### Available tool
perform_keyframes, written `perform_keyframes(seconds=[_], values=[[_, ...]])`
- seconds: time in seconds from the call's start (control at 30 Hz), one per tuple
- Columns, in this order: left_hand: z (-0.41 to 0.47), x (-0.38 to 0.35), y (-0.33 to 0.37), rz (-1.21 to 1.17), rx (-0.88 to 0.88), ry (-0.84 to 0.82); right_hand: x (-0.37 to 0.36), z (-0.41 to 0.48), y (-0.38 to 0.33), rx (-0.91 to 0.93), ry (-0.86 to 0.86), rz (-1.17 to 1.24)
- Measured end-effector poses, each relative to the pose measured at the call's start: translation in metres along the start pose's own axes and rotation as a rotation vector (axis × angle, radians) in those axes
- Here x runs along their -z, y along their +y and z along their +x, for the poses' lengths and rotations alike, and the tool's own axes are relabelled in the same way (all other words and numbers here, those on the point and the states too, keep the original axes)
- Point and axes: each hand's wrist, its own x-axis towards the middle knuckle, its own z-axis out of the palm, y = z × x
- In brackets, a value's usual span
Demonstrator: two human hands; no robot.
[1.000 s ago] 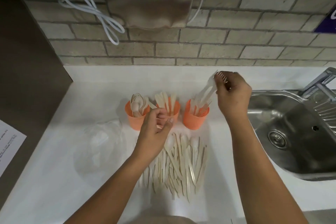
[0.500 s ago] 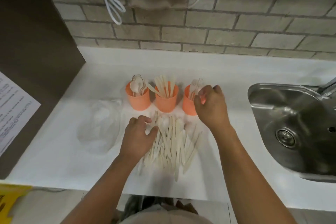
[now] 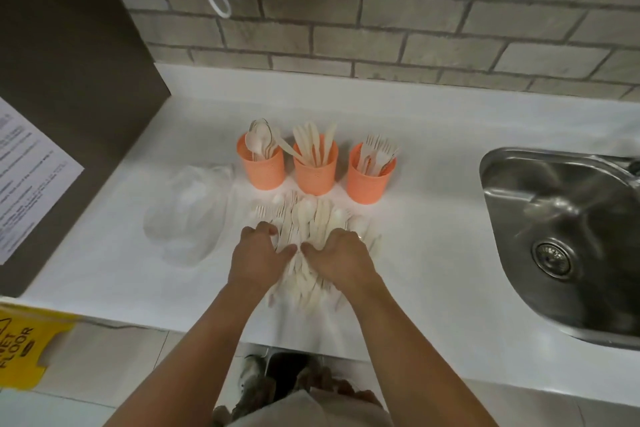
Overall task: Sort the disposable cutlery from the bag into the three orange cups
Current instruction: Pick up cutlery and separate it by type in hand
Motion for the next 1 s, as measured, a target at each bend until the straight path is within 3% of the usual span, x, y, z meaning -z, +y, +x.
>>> perform_keyframes(seconds=[0.13, 0.33, 0.73, 1.0], values=[[0.01, 0.004, 0.001, 0.012, 0.031, -0.04, -0.002, 0.001, -0.009, 0.065, 0.011, -0.089], [0.015, 0.01, 0.01, 0.098, 0.0, -0.066, -0.006, 0.006, -0.018, -0.003, -0.048, 0.131], [0.027, 0.013, 0.016, 0.074, 0.011, -0.122, -0.006, 0.011, -0.02, -0.095, -0.015, 0.313], [0.035, 0.014, 0.011, 0.18, 0.037, -0.199, -0.003, 0.009, -0.012, -0.207, 0.051, 0.192]])
